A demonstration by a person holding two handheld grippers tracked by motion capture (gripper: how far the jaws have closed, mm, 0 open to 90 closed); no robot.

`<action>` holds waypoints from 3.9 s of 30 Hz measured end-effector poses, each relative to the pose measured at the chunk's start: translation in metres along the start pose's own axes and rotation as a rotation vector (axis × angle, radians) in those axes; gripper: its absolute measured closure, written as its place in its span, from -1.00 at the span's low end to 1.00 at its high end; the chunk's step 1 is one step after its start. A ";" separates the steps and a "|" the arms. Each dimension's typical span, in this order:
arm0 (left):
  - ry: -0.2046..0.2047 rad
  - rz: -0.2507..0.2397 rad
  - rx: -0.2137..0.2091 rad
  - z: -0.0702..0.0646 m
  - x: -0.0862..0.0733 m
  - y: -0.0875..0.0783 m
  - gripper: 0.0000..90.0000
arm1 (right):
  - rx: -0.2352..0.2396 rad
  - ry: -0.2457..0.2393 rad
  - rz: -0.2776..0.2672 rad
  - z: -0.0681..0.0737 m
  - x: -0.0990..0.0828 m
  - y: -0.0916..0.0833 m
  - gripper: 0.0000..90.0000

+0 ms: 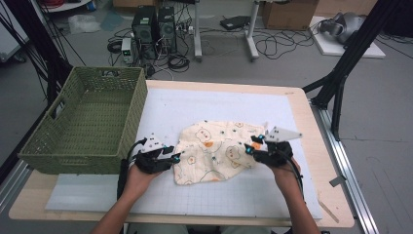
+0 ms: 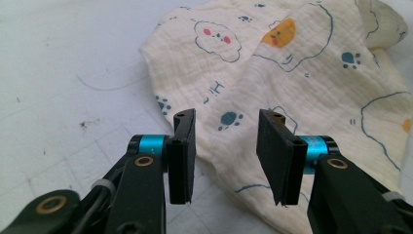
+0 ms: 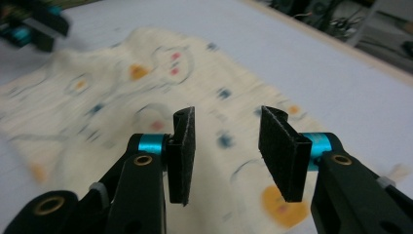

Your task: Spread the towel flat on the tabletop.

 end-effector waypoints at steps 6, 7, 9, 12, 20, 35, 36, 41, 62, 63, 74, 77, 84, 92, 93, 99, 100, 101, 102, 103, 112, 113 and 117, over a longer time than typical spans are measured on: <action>0.002 -0.004 0.002 0.000 0.001 0.001 0.30 | 0.126 -0.007 0.034 0.040 -0.034 0.005 0.37; 0.000 -0.007 0.003 0.000 0.001 0.001 0.30 | 0.146 0.002 0.067 0.046 -0.042 0.012 0.44; 0.002 -0.006 0.004 -0.001 0.001 0.001 0.30 | 0.156 0.002 0.081 0.048 -0.044 0.016 0.45; -0.001 -0.009 0.004 0.000 0.001 0.001 0.30 | 0.155 -0.013 0.121 0.051 -0.046 0.027 0.45; -0.003 -0.009 0.007 0.001 0.001 0.000 0.30 | 0.198 0.063 0.162 0.044 -0.050 0.032 0.92; -0.029 -0.025 0.032 0.005 0.003 0.000 0.14 | 0.191 0.010 0.208 0.069 -0.082 -0.030 0.74; -0.035 -0.025 0.035 0.006 0.004 0.000 0.13 | 0.191 0.015 0.192 0.070 -0.082 -0.035 0.63; -0.063 -0.038 0.048 0.013 0.012 0.002 0.07 | 0.062 0.051 0.094 0.048 -0.073 -0.050 0.31; -0.099 -0.043 0.069 0.023 0.031 0.025 0.07 | -0.072 0.129 0.243 0.020 -0.084 -0.026 0.82; -0.101 -0.045 0.069 0.023 0.031 0.026 0.07 | -0.077 0.128 0.249 0.021 -0.087 -0.029 0.82; -0.103 -0.041 0.052 0.017 0.038 0.040 0.06 | -0.138 0.162 0.267 0.023 -0.104 -0.068 0.53; -0.097 -0.040 0.079 0.022 0.045 0.046 0.04 | -0.144 0.179 0.201 0.018 -0.098 -0.074 0.44; -0.150 0.018 0.093 0.034 0.053 0.076 0.00 | -0.146 0.187 0.128 0.016 -0.087 -0.073 0.29; -0.041 0.128 0.087 0.019 0.043 0.099 0.52 | -0.159 0.183 0.099 0.012 -0.084 -0.074 0.23; -0.012 0.134 0.072 0.014 0.042 0.098 0.86 | -0.158 0.183 0.099 0.012 -0.085 -0.074 0.23; 0.131 0.121 0.093 -0.002 0.032 0.070 0.88 | -0.160 0.185 0.101 0.011 -0.086 -0.075 0.22; 0.150 0.128 0.095 -0.005 0.029 0.066 0.88 | -0.159 0.186 0.103 0.011 -0.086 -0.075 0.22; 0.155 0.130 0.085 -0.007 0.025 0.062 0.88 | -0.157 0.185 0.102 0.011 -0.086 -0.074 0.22; 0.145 0.133 0.065 -0.010 0.021 0.058 0.87 | -0.157 0.184 0.104 0.012 -0.086 -0.073 0.22; 0.133 0.138 0.044 -0.011 0.019 0.056 0.79 | -0.155 0.185 0.103 0.012 -0.085 -0.073 0.22; -0.128 -0.074 0.035 0.018 0.043 0.032 0.08 | -0.168 0.168 0.104 0.012 -0.082 -0.070 0.18; -0.134 -0.078 0.049 0.022 0.044 0.032 0.09 | -0.170 0.173 0.102 0.012 -0.083 -0.070 0.17; -0.166 -0.102 0.099 0.037 0.050 0.039 0.09 | -0.166 0.187 0.077 0.011 -0.081 -0.071 0.09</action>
Point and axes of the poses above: each handheld gripper's, and its own axes: y roughly forward along the jaws, x roughly out of its top, z roughly to its left, the point moved 7 cm from there along y, roughly forward along the jaws, and after that the axes turned 3 degrees about z, right-handed, at the moved point
